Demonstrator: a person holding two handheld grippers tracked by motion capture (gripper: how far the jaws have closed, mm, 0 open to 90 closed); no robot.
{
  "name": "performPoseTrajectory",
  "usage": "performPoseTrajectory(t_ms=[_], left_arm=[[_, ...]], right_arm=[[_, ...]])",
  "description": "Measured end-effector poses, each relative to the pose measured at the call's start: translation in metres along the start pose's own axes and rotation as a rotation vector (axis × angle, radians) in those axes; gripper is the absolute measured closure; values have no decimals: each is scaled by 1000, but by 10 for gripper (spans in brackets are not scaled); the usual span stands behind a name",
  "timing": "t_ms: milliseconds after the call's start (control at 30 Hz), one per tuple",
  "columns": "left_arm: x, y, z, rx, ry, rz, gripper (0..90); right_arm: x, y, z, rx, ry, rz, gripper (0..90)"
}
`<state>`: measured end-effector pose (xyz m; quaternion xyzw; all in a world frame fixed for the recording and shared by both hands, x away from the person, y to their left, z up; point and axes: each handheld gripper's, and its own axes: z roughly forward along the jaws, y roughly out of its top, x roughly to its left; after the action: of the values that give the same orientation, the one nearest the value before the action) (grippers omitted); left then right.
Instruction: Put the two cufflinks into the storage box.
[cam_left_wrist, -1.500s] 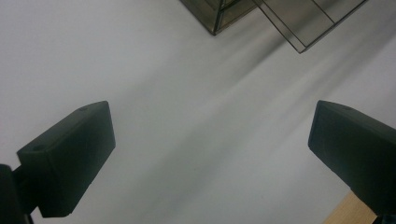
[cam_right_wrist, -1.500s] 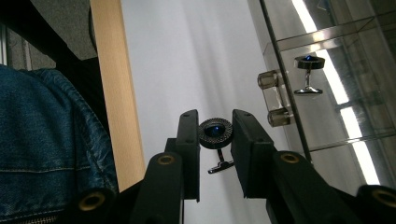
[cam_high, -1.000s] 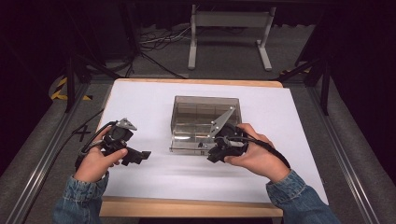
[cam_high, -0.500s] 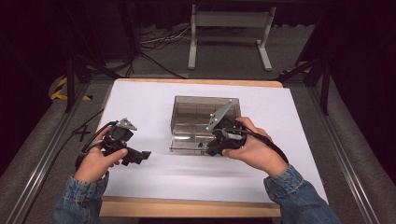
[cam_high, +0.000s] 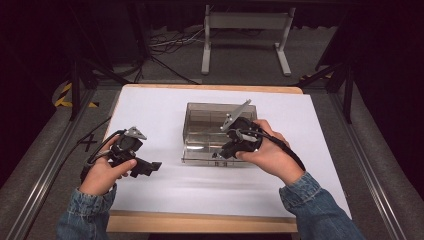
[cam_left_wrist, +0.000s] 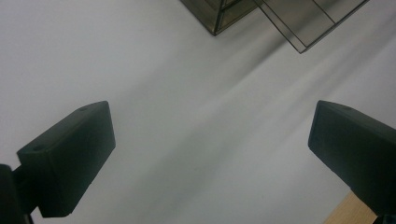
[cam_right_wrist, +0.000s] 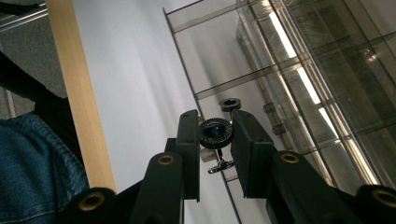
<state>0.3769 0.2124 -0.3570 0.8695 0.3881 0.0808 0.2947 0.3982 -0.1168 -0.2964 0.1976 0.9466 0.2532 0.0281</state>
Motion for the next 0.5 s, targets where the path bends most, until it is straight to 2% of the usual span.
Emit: performPoseTrajectory(t_ms=[500], left_arm=[[0,0,0,0,0,0,15]], right_arm=[[-14,4,8,3,-49,56,735]])
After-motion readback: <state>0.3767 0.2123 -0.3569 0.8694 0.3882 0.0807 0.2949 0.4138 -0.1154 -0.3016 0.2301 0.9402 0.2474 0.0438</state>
